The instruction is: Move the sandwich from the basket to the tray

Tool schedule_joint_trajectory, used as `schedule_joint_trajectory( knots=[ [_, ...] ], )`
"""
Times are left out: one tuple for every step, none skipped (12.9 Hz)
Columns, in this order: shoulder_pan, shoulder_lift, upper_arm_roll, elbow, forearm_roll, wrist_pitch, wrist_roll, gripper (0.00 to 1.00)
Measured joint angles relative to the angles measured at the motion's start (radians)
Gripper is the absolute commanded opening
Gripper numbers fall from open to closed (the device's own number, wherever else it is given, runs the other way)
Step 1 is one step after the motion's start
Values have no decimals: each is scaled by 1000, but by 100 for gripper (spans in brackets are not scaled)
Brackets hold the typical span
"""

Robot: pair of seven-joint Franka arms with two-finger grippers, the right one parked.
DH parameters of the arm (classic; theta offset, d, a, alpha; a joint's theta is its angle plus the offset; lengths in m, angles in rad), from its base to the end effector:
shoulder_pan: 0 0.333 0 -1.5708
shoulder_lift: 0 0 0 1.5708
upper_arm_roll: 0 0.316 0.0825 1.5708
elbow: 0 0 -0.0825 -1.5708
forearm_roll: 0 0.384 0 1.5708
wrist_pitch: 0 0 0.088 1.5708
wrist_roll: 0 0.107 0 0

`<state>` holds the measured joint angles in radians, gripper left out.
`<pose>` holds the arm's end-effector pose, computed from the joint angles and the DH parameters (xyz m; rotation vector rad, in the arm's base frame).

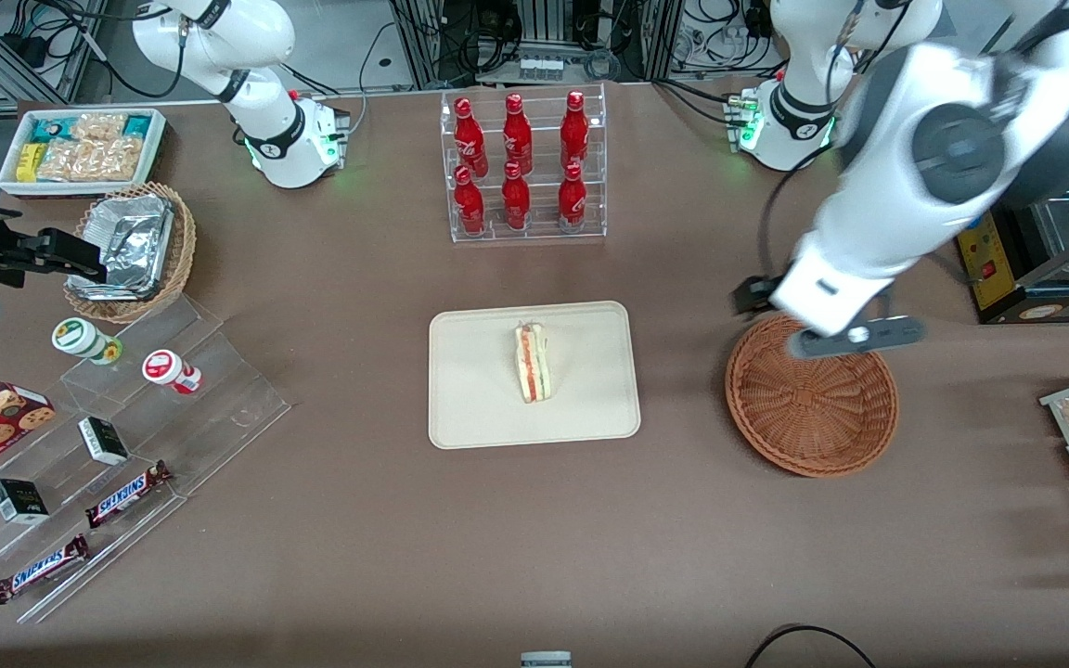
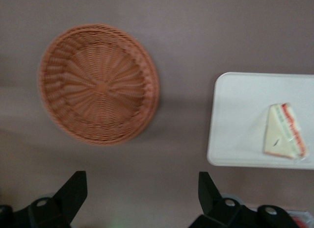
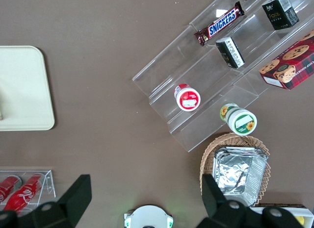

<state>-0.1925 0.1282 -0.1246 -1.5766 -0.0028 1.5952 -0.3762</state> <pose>0.5611 -0.1802 0.5509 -3.1163 -0.0927 0.1693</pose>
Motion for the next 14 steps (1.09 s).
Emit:
schedule_joint_trajectory(
  knots=[
    [50, -38, 1, -17, 0, -23, 82, 100],
    [96, -67, 1, -26, -1, -41, 147, 100],
    [134, -91, 1, -31, -1, -55, 201, 100],
    [164, -109, 1, -34, -1, -70, 248, 100],
    [188, -123, 1, -37, -1, -79, 285, 100],
    [207, -132, 1, -40, -1, -84, 315, 100],
    [221, -138, 1, -41, -1, -86, 335, 100],
    [226, -140, 1, -41, -1, -86, 341, 100],
    [226, -140, 1, -41, -1, -86, 342, 100],
    [226, -140, -1, -40, -1, -86, 342, 100],
    [226, -140, -2, -38, -1, -86, 342, 100],
    [226, -139, -1, -35, -1, -85, 342, 100],
    [226, -134, -2, -27, -1, -84, 342, 100],
    [226, -125, -2, -14, -1, -83, 342, 100]
  ],
)
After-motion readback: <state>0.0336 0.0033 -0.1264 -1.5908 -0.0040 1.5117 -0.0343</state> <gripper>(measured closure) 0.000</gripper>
